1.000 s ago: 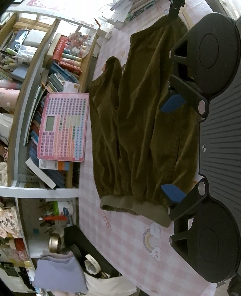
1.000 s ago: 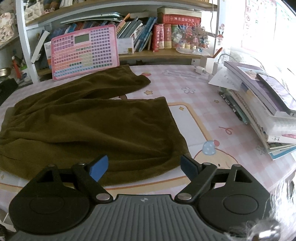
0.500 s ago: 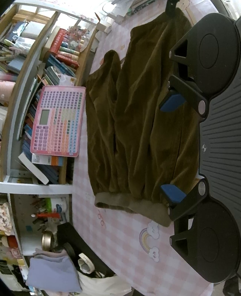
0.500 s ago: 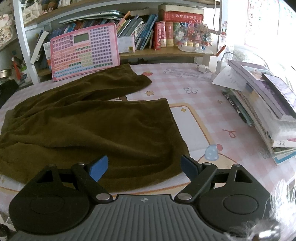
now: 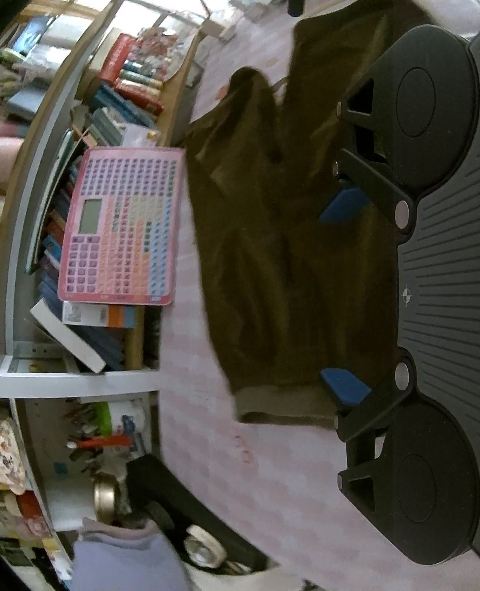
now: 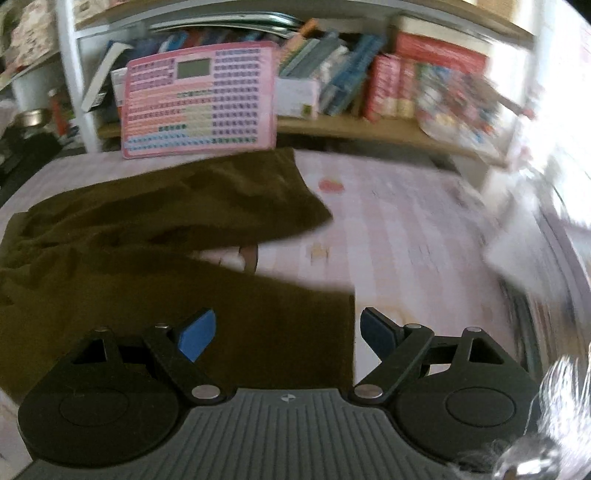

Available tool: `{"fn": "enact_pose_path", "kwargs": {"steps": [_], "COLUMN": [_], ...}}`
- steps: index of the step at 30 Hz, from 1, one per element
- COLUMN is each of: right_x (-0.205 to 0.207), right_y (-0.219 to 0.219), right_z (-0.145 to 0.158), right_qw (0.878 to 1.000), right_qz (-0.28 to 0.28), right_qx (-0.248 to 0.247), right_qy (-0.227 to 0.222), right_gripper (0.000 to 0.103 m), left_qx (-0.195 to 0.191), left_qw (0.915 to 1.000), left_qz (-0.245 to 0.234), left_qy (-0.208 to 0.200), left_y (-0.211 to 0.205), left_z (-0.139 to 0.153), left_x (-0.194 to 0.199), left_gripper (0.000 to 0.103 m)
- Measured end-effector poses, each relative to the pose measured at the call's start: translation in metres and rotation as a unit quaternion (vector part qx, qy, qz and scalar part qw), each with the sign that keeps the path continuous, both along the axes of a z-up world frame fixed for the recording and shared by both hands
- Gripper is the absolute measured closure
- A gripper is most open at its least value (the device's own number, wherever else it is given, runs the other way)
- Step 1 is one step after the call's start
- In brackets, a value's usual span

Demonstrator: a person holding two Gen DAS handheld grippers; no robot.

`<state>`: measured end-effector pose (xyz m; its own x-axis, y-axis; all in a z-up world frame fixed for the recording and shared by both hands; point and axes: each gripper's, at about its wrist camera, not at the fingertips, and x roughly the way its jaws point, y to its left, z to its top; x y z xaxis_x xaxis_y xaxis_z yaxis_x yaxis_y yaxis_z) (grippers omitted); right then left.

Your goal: Fold clothes

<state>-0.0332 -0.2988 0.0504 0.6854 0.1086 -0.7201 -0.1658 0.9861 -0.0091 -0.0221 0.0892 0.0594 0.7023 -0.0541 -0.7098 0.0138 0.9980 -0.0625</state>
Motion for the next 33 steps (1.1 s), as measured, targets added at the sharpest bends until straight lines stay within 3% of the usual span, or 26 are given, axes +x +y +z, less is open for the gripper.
{"fn": "enact_pose_path", "kwargs": {"steps": [9, 13, 18, 25, 33], "right_x": [0.156, 0.214, 0.275, 0.324, 0.347], "right_y": [-0.026, -0.015, 0.000, 0.017, 0.028], "right_z": [0.001, -0.008, -0.023, -0.050, -0.077], "right_qw": [0.994, 0.990, 0.984, 0.976, 0.970], "right_qz": [0.106, 0.142, 0.176, 0.215, 0.235], "right_qx": [0.003, -0.010, -0.017, -0.020, -0.006], "right_qy": [-0.008, -0.012, -0.008, 0.022, 0.057], "right_gripper": [0.019, 0.022, 0.028, 0.032, 0.043], "left_qx": [0.037, 0.071, 0.089, 0.086, 0.084], "left_qw": [0.9993, 0.9969, 0.9956, 0.9945, 0.9893], "left_qz": [-0.001, -0.001, -0.015, -0.050, -0.098], "left_qy": [0.006, 0.032, 0.025, 0.031, 0.067], "left_y": [0.009, 0.008, 0.017, 0.034, 0.037], "left_z": [-0.002, -0.017, -0.029, -0.045, -0.072], "left_x": [0.093, 0.133, 0.158, 0.181, 0.202], "left_gripper": [0.015, 0.015, 0.016, 0.018, 0.018]}}
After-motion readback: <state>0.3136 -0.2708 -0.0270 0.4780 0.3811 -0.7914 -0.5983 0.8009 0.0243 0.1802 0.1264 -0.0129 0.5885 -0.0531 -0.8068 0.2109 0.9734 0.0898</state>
